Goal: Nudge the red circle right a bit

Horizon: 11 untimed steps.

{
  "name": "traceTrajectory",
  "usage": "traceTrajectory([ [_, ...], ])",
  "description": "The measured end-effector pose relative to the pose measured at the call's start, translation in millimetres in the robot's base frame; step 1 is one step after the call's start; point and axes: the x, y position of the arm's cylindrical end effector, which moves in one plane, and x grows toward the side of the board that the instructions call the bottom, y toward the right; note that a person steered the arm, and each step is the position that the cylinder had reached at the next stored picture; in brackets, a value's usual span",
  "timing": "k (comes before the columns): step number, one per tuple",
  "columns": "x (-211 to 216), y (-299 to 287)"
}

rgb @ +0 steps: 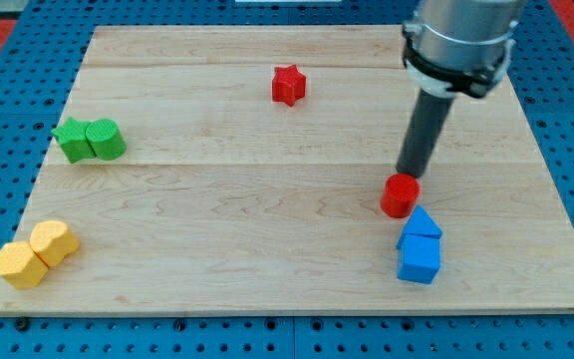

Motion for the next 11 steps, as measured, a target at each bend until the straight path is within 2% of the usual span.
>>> traceTrajectory([
  [1, 18, -6],
  [2, -8, -29],
  [3, -114, -30],
  [4, -61, -59],
  [5, 11, -61],
  [6, 30, -68],
  [7, 68, -49],
  [9, 74, -43],
  [11, 60, -15],
])
